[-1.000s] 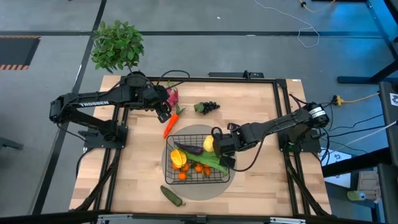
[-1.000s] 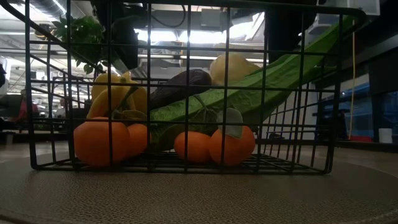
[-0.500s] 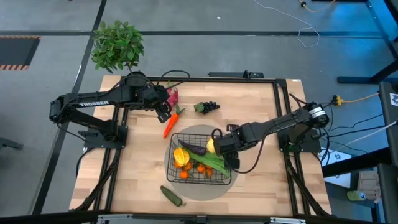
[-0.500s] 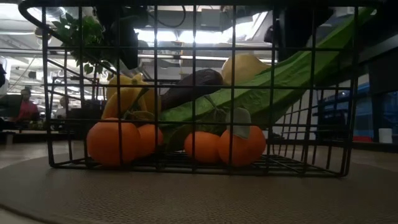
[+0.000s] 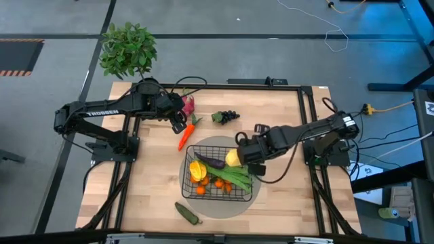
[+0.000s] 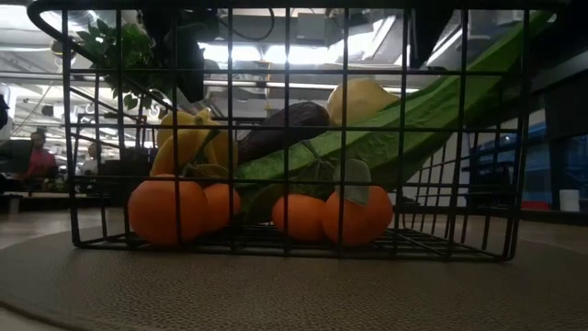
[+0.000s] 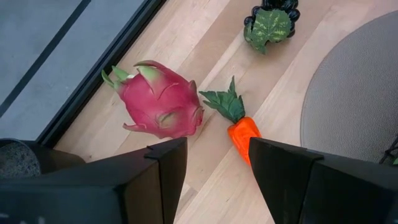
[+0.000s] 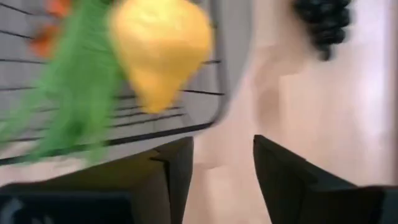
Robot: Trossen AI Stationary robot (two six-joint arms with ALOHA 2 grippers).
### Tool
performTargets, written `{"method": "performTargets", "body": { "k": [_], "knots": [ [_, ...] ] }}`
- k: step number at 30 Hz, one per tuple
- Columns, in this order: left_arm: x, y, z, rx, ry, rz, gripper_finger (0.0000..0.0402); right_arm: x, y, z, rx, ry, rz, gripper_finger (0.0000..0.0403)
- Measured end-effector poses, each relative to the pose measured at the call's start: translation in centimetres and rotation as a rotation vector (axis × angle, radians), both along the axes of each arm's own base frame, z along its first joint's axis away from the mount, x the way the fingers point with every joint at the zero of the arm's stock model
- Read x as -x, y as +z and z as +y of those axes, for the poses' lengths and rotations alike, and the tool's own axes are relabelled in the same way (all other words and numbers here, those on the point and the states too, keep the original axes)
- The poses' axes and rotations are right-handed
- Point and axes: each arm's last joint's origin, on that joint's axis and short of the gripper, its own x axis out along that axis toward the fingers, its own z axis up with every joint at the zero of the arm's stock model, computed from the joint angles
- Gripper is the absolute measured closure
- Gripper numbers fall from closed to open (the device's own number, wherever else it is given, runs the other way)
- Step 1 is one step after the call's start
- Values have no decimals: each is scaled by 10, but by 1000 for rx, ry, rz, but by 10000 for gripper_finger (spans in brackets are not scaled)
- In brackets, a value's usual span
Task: Build produce basket
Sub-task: Adjust the black basket
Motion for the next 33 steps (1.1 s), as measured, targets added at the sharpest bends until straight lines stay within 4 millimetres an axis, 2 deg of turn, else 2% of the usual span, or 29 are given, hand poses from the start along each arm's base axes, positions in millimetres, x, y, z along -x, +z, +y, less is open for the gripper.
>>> {"method": "performTargets", "body": {
  "k": [5,9,12,18,22,31,33],
  "knots": [
    [0,0,0,0,0,0,240,3,8,20,-252,-50,5,248],
    [0,0,0,-1,0,0,240,4,-8,39,-343,44,28,248],
    [0,0,0,-1,0,0,240,0,-21,47,-340,105,-27,248],
    [0,0,0,-1,0,0,240,-2,-28,34,-142,146,-33,248],
    [0,0,0,-1,0,0,240,-2,-29,16,-55,130,17,248],
    [0,0,0,0,0,0,240,-14,-28,-18,-23,198,20,248],
    [0,0,0,-1,0,0,240,-14,-28,-26,-60,199,28,248]
  ]
}}
